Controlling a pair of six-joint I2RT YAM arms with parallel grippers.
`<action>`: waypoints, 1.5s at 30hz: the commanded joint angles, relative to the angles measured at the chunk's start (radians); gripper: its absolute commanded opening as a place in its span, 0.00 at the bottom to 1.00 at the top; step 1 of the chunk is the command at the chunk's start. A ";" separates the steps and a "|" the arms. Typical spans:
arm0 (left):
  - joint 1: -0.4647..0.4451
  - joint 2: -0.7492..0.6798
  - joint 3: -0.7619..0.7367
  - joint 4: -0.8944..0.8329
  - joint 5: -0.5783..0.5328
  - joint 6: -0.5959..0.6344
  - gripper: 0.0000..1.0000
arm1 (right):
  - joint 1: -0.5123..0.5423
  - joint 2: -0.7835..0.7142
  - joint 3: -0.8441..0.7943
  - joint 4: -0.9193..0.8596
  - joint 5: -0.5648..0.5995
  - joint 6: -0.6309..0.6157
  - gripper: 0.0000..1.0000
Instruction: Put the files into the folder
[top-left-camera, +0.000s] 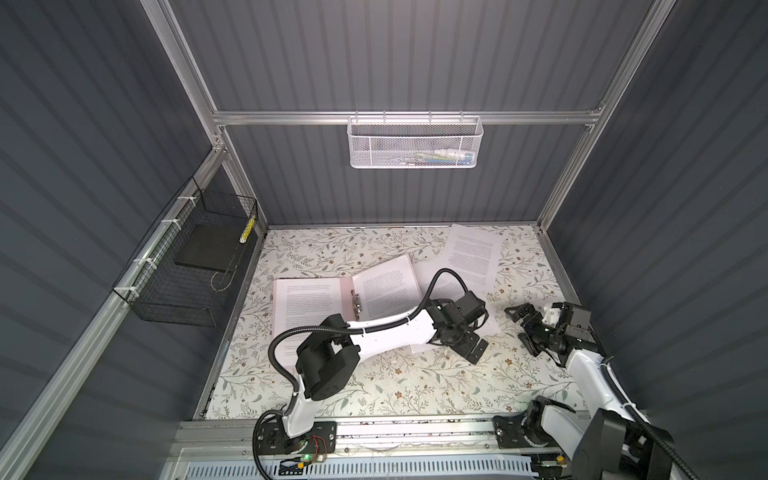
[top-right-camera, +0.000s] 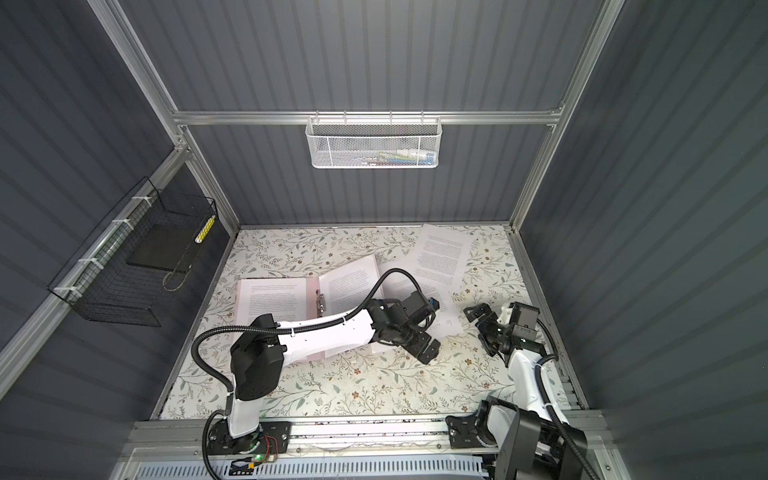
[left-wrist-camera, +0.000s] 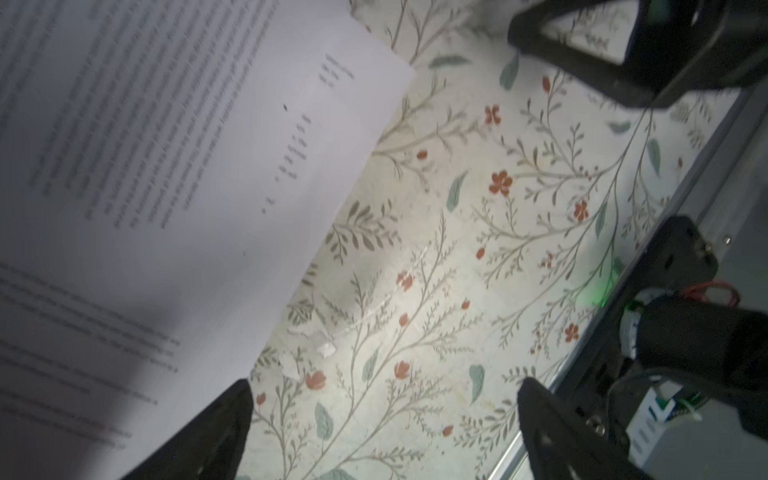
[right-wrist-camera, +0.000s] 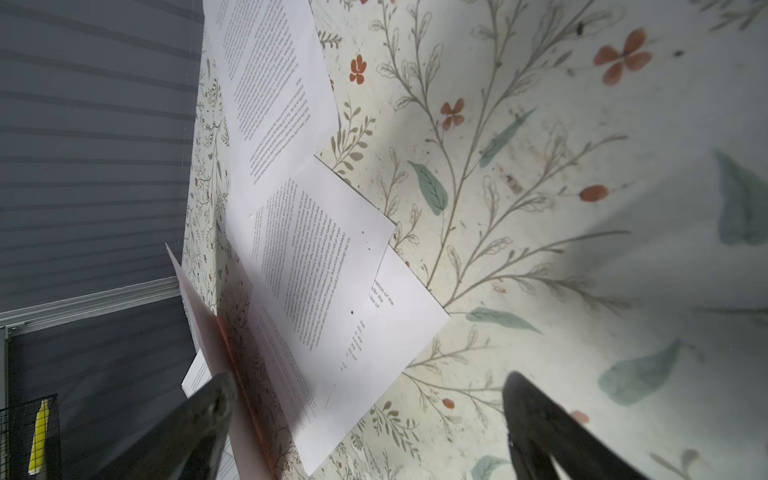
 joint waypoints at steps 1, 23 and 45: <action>0.062 0.091 0.098 0.001 -0.017 -0.077 1.00 | 0.008 0.067 0.051 0.044 -0.042 -0.023 0.99; 0.021 0.206 0.100 -0.057 0.039 -0.001 1.00 | 0.034 0.222 0.057 0.192 -0.123 0.048 0.99; -0.094 0.449 0.383 -0.091 0.173 -0.010 1.00 | 0.003 0.122 0.141 -0.061 0.069 -0.017 0.99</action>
